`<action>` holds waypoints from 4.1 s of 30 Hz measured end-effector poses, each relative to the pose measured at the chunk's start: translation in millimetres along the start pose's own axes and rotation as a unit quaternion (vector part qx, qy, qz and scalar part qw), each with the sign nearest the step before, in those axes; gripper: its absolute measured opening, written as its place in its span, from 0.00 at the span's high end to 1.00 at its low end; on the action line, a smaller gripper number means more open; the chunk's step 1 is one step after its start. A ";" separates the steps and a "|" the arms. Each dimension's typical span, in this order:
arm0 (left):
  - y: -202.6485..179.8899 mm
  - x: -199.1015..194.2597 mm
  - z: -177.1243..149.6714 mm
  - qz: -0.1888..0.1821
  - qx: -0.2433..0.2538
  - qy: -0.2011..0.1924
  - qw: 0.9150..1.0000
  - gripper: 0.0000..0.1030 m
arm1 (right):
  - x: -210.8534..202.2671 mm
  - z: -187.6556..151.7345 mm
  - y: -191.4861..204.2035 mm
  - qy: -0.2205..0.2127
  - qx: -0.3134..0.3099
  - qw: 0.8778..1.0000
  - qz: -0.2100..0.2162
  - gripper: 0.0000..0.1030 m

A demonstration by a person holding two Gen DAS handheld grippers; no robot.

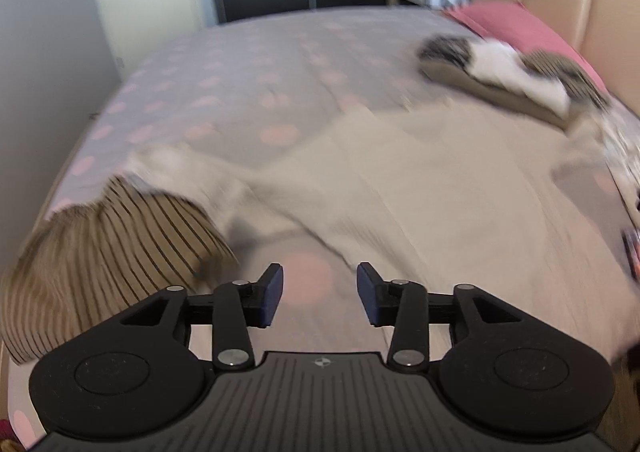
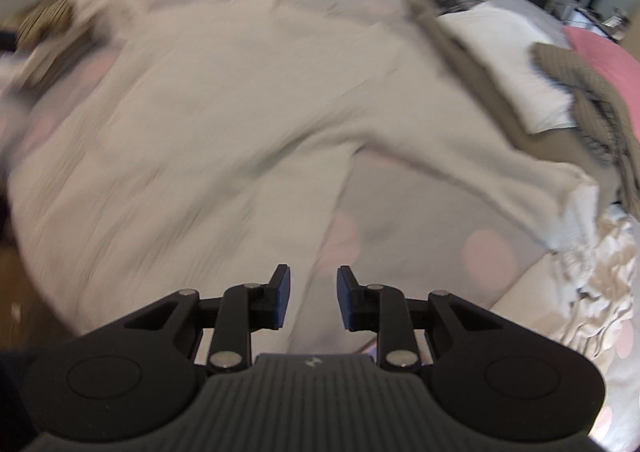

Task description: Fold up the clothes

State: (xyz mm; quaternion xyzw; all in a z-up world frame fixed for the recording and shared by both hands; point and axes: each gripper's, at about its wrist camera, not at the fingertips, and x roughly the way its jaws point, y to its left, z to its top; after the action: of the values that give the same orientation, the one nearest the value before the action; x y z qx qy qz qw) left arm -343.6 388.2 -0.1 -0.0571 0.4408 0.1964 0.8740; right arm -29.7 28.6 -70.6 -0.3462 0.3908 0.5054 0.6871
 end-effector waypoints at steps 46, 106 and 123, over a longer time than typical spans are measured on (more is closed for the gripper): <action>-58.0 4.0 -68.2 -0.144 0.076 0.161 0.973 0.93 | -28.1 -44.7 31.3 0.099 -0.116 0.988 0.005 0.94; -67.0 173.6 85.9 -0.065 -0.036 0.102 0.992 0.56 | 78.6 34.2 -211.9 -0.025 0.196 0.939 -0.283 0.39; -95.8 218.8 109.2 -0.060 -0.034 0.122 0.990 0.56 | 101.4 43.4 -260.5 -0.030 0.251 0.907 -0.337 0.94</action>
State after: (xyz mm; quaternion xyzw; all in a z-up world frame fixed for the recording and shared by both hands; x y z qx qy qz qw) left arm -107.3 394.3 -114.6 -0.1365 0.5326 0.1499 0.8217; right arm 248.5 44.4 -119.8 -0.2574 0.3442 0.1392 0.8921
